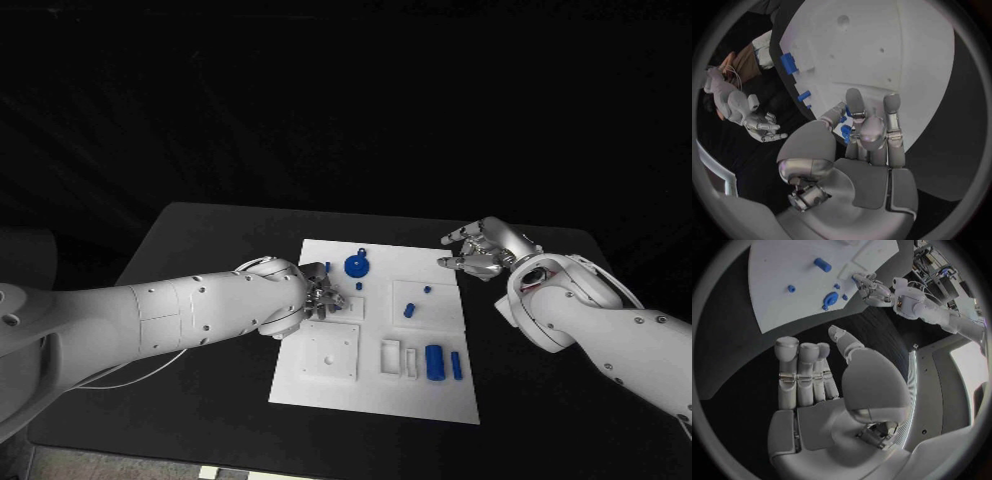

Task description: Assemble the parts on the task board

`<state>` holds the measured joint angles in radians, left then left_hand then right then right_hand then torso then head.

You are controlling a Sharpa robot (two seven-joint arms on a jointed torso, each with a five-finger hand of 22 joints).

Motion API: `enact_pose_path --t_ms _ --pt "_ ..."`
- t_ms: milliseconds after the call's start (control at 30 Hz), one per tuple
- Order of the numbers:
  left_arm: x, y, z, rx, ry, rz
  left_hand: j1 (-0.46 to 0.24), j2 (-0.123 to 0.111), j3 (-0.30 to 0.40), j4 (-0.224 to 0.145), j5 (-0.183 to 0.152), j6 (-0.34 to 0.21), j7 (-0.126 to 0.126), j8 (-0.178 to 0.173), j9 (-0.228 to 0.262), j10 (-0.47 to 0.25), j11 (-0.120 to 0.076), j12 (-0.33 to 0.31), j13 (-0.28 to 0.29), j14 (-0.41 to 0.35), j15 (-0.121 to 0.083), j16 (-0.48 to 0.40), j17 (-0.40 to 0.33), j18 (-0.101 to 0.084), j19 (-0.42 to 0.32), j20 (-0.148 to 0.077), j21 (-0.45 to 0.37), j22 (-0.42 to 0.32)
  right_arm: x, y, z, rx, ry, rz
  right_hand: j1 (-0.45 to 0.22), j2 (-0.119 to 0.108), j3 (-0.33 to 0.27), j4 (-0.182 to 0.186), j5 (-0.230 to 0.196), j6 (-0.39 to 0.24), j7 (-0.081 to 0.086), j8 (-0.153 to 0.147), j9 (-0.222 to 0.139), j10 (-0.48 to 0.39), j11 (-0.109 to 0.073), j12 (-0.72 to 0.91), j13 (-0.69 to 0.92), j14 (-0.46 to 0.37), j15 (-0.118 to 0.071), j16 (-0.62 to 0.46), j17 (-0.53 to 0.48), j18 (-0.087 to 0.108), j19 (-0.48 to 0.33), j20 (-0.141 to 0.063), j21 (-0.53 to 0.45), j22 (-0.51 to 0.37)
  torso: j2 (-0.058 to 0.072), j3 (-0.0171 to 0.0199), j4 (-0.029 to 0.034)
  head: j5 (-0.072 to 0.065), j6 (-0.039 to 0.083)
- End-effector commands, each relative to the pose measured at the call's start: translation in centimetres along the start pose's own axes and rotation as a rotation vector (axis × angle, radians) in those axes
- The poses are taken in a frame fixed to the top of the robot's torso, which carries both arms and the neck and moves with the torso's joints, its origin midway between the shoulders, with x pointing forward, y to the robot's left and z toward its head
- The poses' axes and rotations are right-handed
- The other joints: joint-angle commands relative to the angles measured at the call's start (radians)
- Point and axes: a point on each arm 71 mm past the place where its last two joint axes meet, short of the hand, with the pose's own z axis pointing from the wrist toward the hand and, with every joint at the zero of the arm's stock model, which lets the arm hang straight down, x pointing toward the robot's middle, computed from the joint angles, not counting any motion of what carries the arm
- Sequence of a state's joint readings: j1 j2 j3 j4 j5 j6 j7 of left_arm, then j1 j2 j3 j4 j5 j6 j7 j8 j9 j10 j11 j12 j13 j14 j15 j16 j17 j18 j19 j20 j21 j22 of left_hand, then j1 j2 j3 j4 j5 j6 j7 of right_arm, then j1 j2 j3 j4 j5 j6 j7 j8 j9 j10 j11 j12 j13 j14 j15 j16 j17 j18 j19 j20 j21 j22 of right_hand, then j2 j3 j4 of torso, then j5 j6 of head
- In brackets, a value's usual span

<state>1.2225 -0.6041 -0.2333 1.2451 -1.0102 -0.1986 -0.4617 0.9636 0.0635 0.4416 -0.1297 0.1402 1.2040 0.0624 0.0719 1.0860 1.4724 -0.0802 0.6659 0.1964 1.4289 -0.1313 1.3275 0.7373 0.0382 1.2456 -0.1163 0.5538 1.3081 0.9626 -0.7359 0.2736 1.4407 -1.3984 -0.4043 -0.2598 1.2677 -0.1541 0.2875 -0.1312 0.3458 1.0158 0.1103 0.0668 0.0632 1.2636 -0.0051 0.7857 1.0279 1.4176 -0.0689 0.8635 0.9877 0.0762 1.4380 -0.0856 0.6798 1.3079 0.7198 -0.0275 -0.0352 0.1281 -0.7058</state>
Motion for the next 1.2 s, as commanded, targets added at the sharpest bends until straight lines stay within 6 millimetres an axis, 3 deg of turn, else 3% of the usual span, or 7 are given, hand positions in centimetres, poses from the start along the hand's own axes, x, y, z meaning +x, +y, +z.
enact_pose_path --t_ms 33,467,500,567,833,1067,1200 --pt "1.06 0.52 0.20 -0.034 0.074 0.024 0.024 0.009 -0.001 -0.009 -0.005 0.215 -0.122 -0.004 0.000 0.044 -0.003 0.003 -0.003 0.001 -0.003 0.001 -0.005 0.015 0.006 -0.001 -0.008 0.005 0.16 0.07 -0.01 -0.006 0.013 -0.005 -0.007 0.001 0.006 0.001 0.006 0.008 0.002 -0.005 -0.001 -0.007 -0.002 0.003 0.001 -0.005 -0.003 0.002 0.002 0.006 0.004 -0.004 0.006 0.079 0.000 -0.0002 0.0004 -0.001 -0.001" --pt "1.22 0.22 0.43 -0.041 0.093 0.032 0.032 -0.009 -0.025 0.003 -0.019 0.214 -0.122 -0.004 -0.004 0.043 -0.002 0.002 -0.005 0.001 -0.002 -0.003 -0.010 0.014 0.010 0.000 -0.021 0.012 0.22 0.04 -0.01 -0.005 0.015 -0.004 -0.007 0.001 0.006 0.001 0.006 0.008 0.002 -0.005 -0.001 -0.007 -0.002 0.003 0.001 -0.005 -0.003 0.002 0.002 0.006 0.004 -0.004 0.006 0.079 0.000 -0.0001 0.0011 -0.003 0.000" --pt "1.19 0.21 0.45 -0.041 0.089 0.030 0.019 -0.010 -0.037 0.019 -0.067 0.215 -0.123 -0.003 -0.004 0.044 -0.003 0.002 -0.005 0.001 -0.002 -0.003 -0.008 0.014 0.011 0.000 -0.022 0.012 0.22 0.04 -0.01 -0.005 0.014 -0.003 -0.007 0.001 0.006 0.001 0.006 0.008 0.002 -0.005 -0.001 -0.007 -0.002 0.003 0.001 -0.005 -0.003 0.002 0.002 0.006 0.004 -0.004 0.006 0.079 -0.001 -0.0001 0.0011 -0.003 0.000" --pt "1.14 0.19 0.49 -0.042 0.083 0.028 0.025 -0.014 -0.049 0.034 -0.075 0.215 -0.124 -0.004 -0.003 0.044 -0.003 0.002 -0.005 0.001 -0.003 -0.003 -0.009 0.014 0.012 0.000 -0.025 0.012 0.22 0.05 -0.01 -0.006 0.011 -0.001 -0.007 0.001 0.006 0.001 0.006 0.008 0.002 -0.005 -0.001 -0.007 -0.002 0.003 0.001 -0.005 -0.003 0.002 0.002 0.006 0.004 -0.004 0.006 0.079 -0.001 0.0001 0.0012 -0.003 0.000" --pt "0.95 0.20 0.61 -0.048 0.063 0.019 0.030 -0.069 -0.084 0.088 -0.085 0.213 -0.125 -0.004 -0.005 0.043 -0.003 -0.001 -0.009 0.000 -0.004 -0.008 -0.015 0.012 0.016 -0.003 -0.033 0.015 0.25 0.05 -0.02 -0.006 0.009 0.002 -0.007 0.000 0.008 0.000 0.008 0.009 0.002 -0.005 -0.001 -0.007 -0.002 0.003 0.001 -0.005 -0.003 0.001 0.000 0.006 0.004 -0.004 0.006 0.079 0.000 0.0000 0.0010 -0.003 0.001" --pt "0.71 0.43 0.68 -0.055 0.045 0.011 0.028 -0.137 -0.056 0.173 -0.089 0.217 -0.125 -0.004 -0.007 0.044 -0.003 -0.004 -0.013 -0.001 -0.006 -0.013 -0.019 0.003 0.017 -0.011 -0.040 0.014 0.22 -0.01 -0.04 -0.006 0.005 0.003 -0.006 0.000 0.009 -0.001 0.010 0.008 0.002 -0.005 -0.001 -0.006 -0.002 0.005 0.002 -0.005 -0.003 0.002 0.001 0.006 0.004 -0.004 0.006 0.079 0.000 -0.0003 0.0007 -0.004 -0.002" --pt "0.64 0.54 0.69 -0.057 0.042 0.010 0.037 -0.161 -0.043 0.195 -0.088 0.218 -0.126 -0.004 -0.008 0.043 -0.003 -0.005 -0.015 -0.001 -0.006 -0.015 -0.020 0.000 0.018 -0.013 -0.041 0.015 0.24 -0.05 -0.05 -0.005 0.005 0.003 -0.007 0.000 0.010 -0.001 0.013 0.009 0.002 -0.005 -0.001 -0.006 -0.002 0.004 0.001 -0.004 -0.003 0.002 0.001 0.006 0.004 -0.004 0.006 0.080 -0.001 -0.0008 0.0006 -0.004 -0.003"
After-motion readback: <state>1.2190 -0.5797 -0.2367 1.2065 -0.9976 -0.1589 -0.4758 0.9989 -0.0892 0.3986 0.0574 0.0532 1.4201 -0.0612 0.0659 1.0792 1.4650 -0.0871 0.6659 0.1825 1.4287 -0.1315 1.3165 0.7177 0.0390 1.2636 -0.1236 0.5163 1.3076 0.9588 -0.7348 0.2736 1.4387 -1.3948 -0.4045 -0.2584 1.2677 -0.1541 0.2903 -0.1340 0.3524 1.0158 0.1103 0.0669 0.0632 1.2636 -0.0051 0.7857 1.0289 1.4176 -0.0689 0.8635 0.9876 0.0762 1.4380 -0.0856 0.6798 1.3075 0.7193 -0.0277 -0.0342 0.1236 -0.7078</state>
